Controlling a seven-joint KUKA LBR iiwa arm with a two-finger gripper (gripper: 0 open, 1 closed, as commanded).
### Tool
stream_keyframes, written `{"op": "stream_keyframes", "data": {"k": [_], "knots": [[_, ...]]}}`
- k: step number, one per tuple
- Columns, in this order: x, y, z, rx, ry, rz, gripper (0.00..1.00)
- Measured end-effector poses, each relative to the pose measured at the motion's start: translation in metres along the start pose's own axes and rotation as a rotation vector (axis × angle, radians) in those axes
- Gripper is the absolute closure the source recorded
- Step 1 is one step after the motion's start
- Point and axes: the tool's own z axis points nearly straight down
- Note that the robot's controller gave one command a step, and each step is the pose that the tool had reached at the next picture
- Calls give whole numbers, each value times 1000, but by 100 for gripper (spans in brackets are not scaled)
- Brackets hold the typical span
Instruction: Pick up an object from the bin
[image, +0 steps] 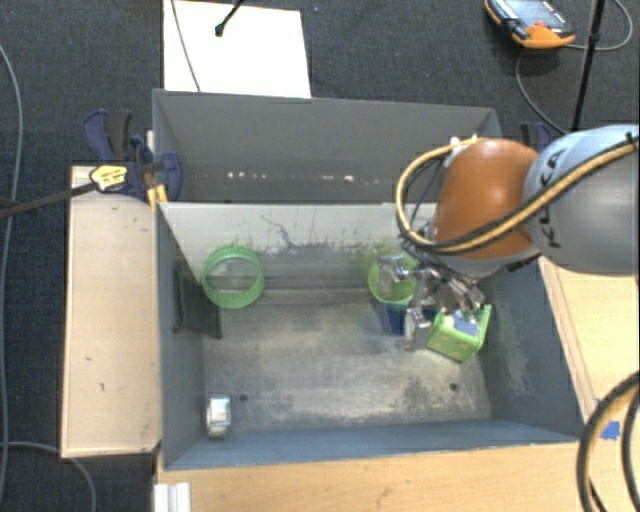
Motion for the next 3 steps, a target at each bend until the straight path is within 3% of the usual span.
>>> {"op": "stream_keyframes", "data": {"k": [1, 2, 3], "knots": [[-4, -15, 26, -5, 6, -47, 0], [8, -48, 39, 0, -4, -26, 100], [8, -48, 39, 0, -4, -26, 100]]}}
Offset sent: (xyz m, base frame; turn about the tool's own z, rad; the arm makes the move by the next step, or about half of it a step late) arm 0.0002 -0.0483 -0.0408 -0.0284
